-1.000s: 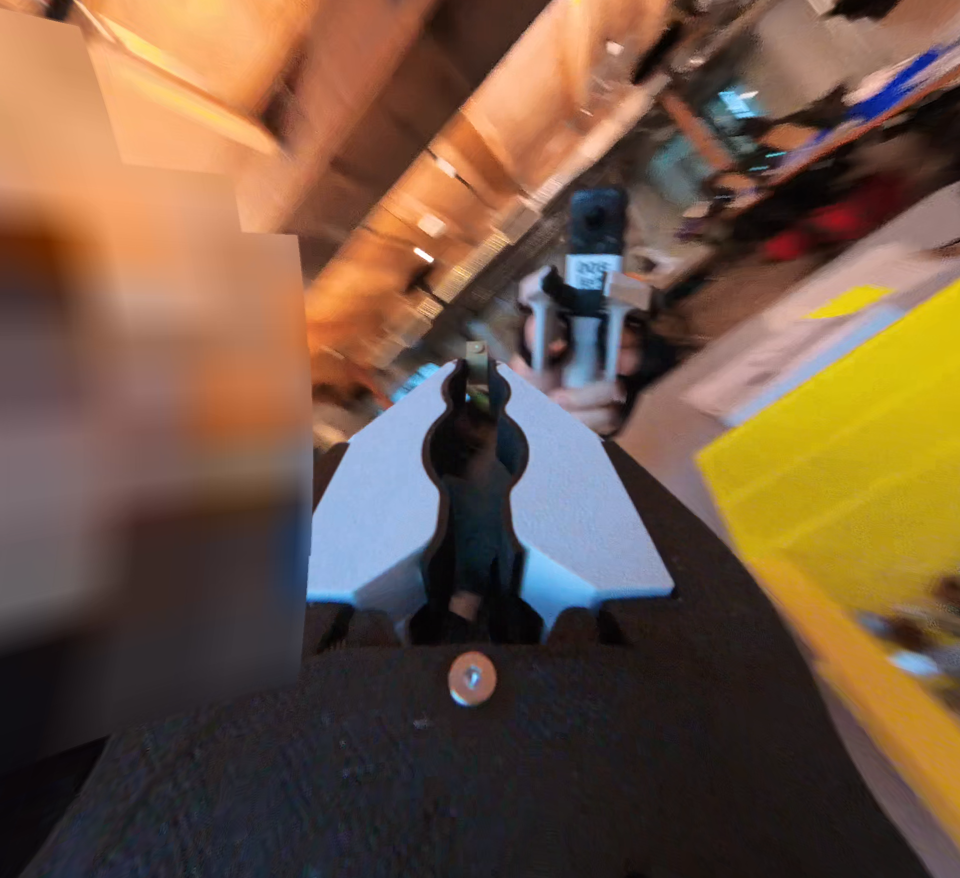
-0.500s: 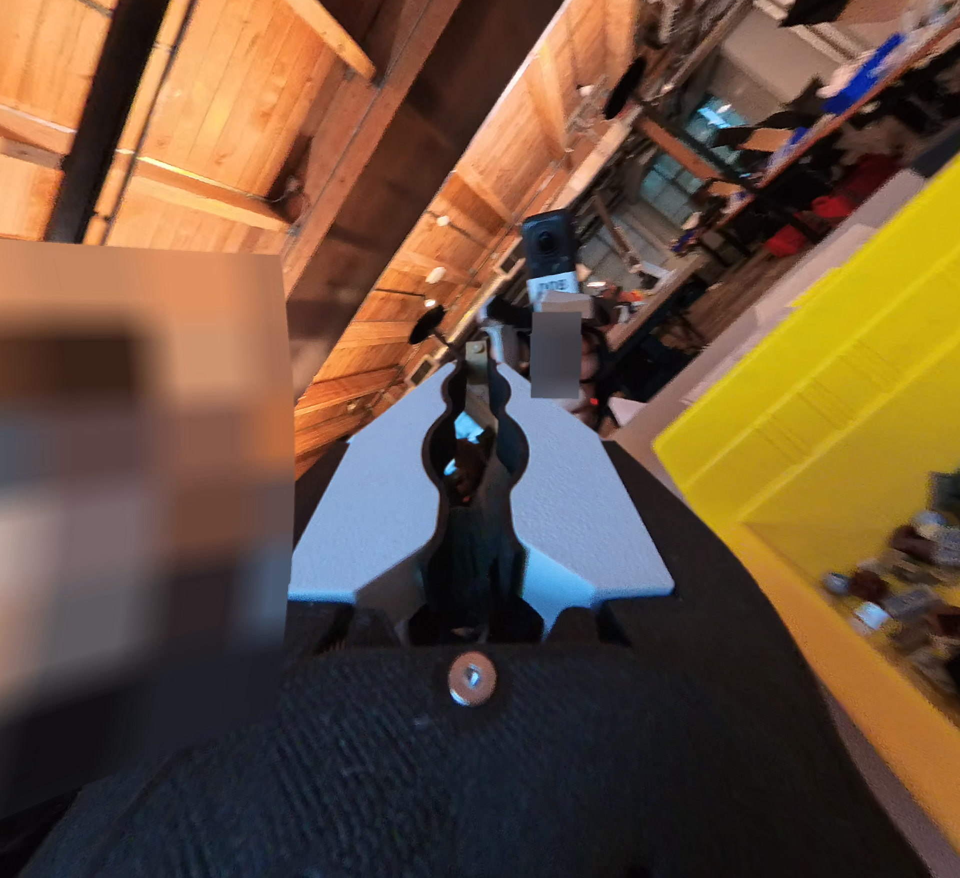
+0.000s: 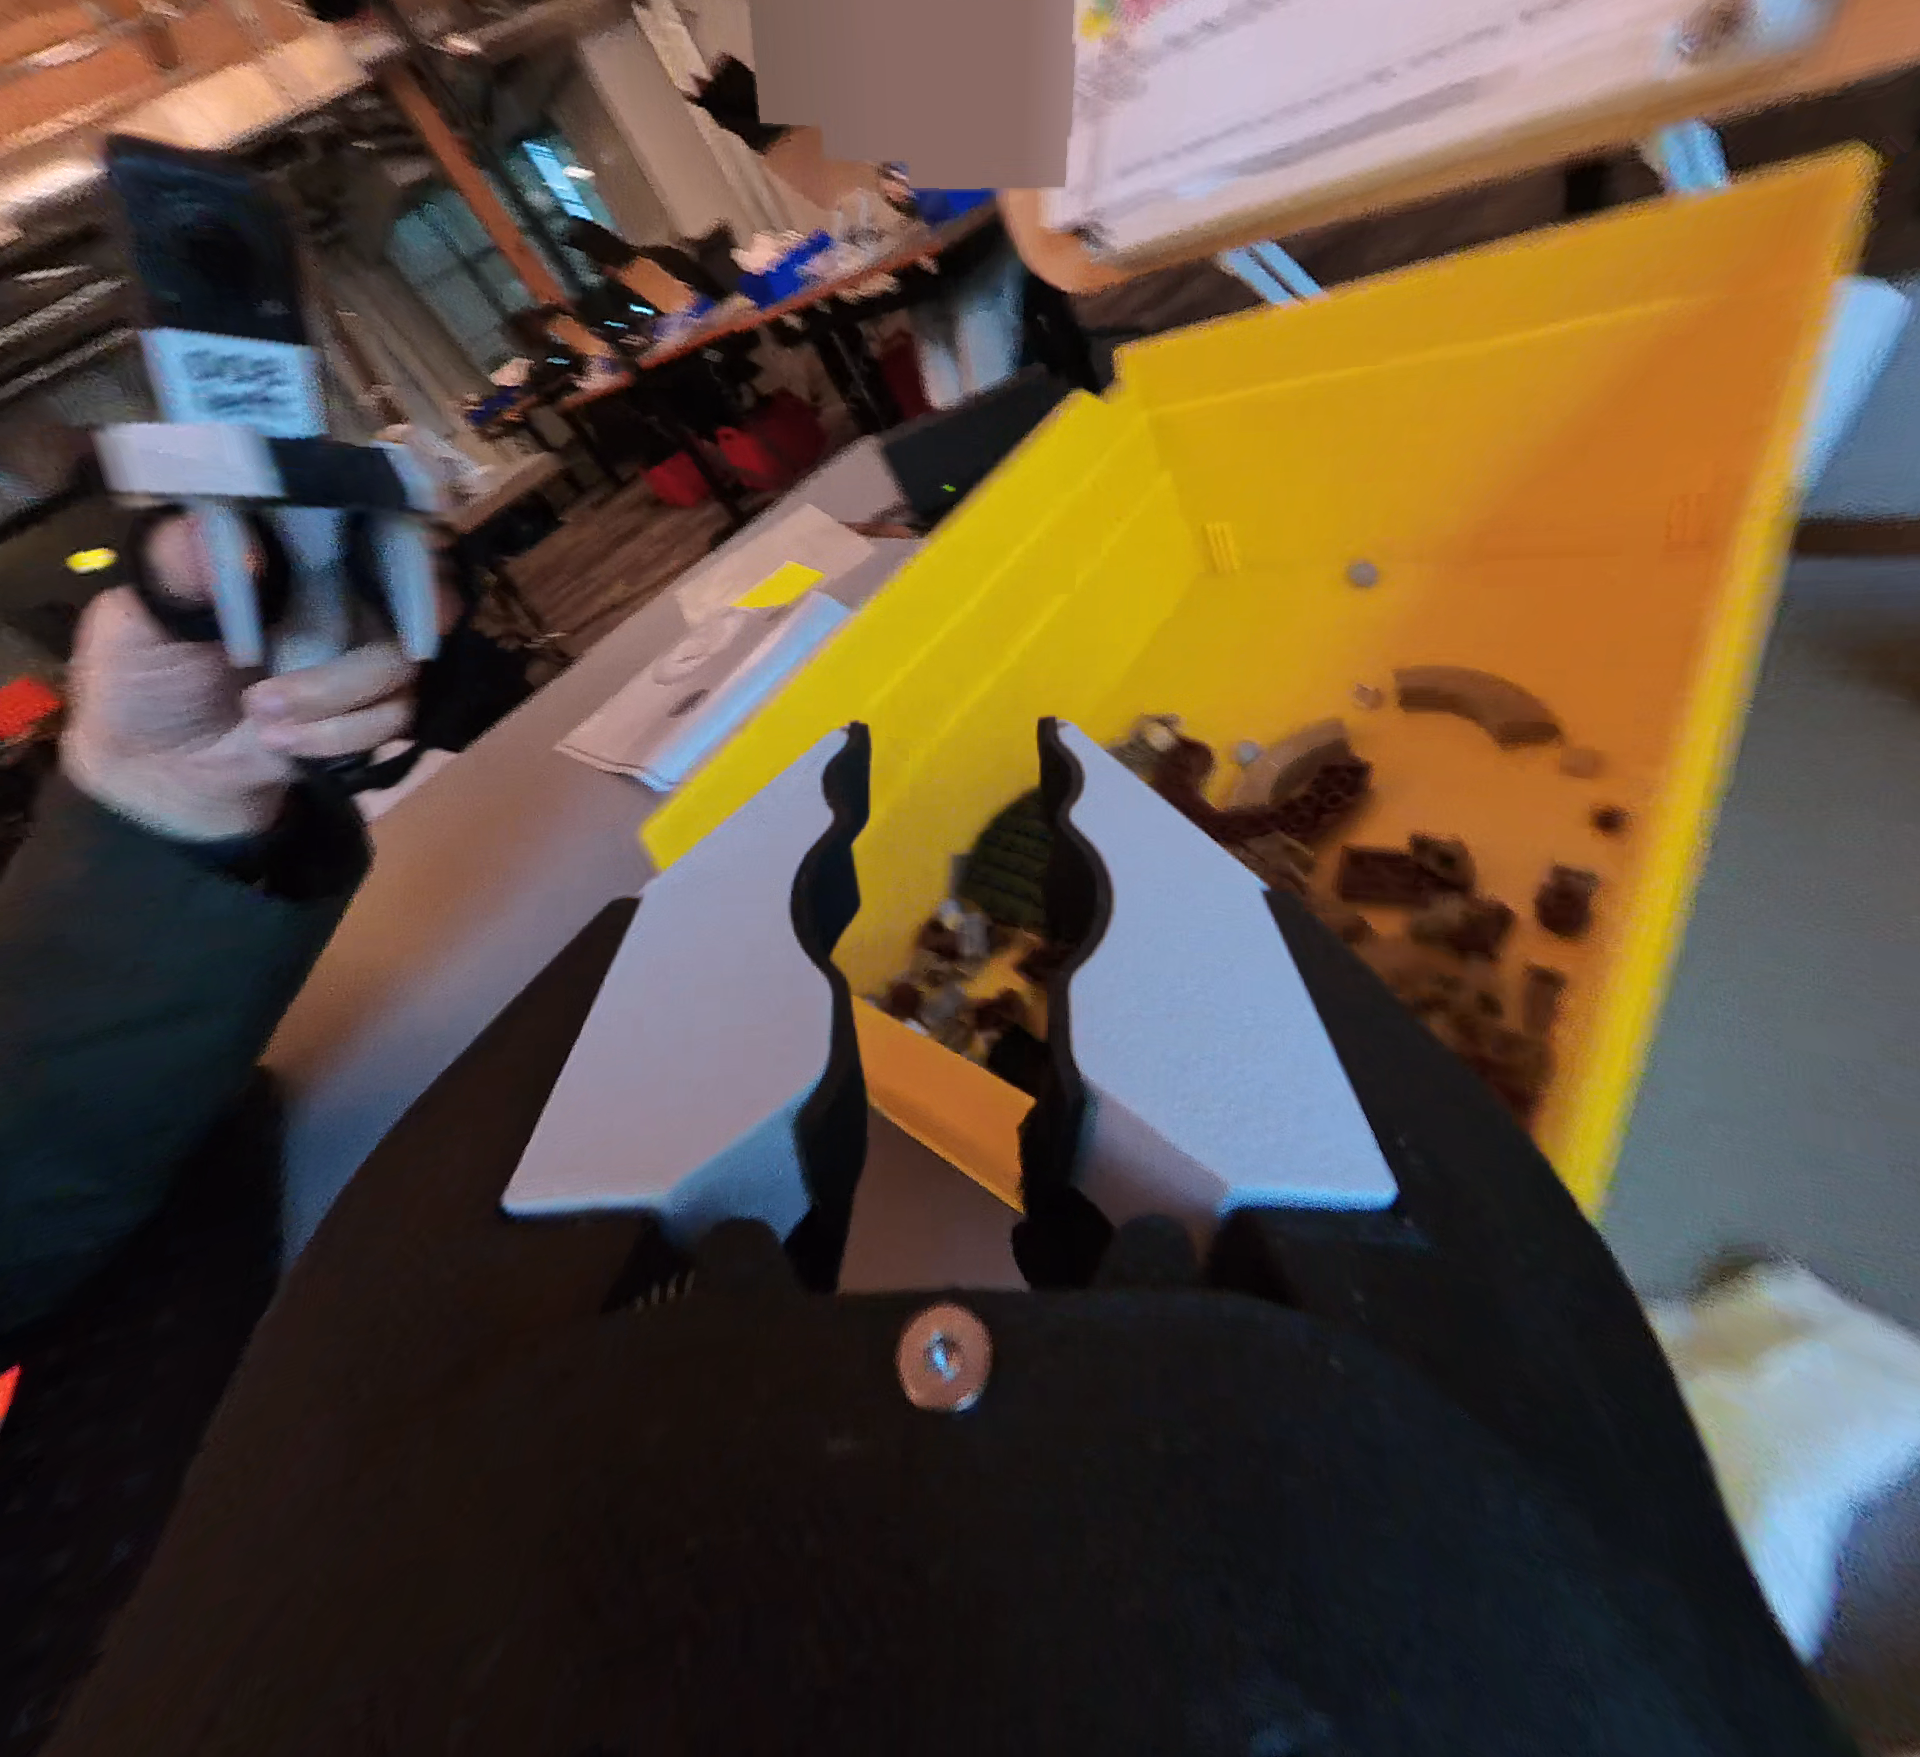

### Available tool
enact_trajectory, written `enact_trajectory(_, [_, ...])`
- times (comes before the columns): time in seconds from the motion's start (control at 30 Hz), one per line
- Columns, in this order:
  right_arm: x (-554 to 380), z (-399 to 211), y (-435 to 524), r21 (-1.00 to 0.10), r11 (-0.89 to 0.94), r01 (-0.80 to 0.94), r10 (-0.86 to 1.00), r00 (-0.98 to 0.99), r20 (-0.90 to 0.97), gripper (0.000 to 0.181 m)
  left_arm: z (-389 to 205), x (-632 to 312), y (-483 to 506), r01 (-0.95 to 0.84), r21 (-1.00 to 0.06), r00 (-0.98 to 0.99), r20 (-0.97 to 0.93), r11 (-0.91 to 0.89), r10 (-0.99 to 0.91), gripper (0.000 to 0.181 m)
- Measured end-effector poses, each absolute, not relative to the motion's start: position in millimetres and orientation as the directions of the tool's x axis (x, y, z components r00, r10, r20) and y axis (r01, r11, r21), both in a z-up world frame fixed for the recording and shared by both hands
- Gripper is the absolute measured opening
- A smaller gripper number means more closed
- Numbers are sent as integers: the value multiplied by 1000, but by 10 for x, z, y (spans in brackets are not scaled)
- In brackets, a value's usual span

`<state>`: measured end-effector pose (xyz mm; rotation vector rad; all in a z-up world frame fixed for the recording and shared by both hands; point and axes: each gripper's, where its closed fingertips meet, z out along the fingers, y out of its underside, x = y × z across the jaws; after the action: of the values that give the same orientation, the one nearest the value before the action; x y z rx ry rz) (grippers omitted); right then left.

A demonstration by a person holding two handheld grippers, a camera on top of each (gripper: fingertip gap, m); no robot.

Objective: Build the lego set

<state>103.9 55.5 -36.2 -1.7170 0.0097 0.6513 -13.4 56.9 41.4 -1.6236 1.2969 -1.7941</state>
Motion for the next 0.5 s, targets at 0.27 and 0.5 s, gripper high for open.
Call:
enact_trajectory(0.27, [-307, -533, 49, -955, -67, 290, 765, 629, 137, 35, 212, -581, 601, -480, -871, -188, 221, -107, -957, 12])
enact_trajectory(0.5, [-807, -941, -168, -900, -121, 420, 874, 474, 104, 34, -441, -979, 34, -623, -781, -254, 161, 34, -954, 21])
